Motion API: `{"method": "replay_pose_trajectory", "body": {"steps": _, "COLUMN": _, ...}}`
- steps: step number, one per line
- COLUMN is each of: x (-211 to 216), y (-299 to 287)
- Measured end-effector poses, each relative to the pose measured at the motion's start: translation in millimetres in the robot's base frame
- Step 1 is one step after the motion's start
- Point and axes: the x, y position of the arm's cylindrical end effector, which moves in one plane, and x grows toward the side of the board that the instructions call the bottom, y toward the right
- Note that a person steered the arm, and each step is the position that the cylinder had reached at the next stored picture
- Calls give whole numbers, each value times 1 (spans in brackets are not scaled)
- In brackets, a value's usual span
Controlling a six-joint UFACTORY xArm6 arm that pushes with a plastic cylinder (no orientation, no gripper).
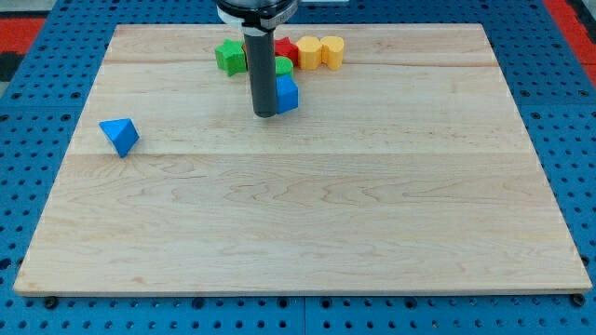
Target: Push blue triangle to the blue cube
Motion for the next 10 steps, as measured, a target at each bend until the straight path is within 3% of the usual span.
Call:
{"method": "replay_pose_trajectory", "body": {"steps": 2, "x": 11, "y": -12}}
{"method": "replay_pose_trajectory", "body": {"steps": 5, "x": -35, "y": -183}}
{"method": "replay_pose_trajectory", "body": {"steps": 6, "x": -17, "y": -216}}
{"method": "replay_pose_trajectory", "body": {"steps": 7, "x": 9, "y": -223}}
{"method": "replay_pose_trajectory", "body": {"steps": 9, "x": 67, "y": -171}}
{"method": "replay_pose_trajectory", "body": {"steps": 10, "x": 76, "y": -145}}
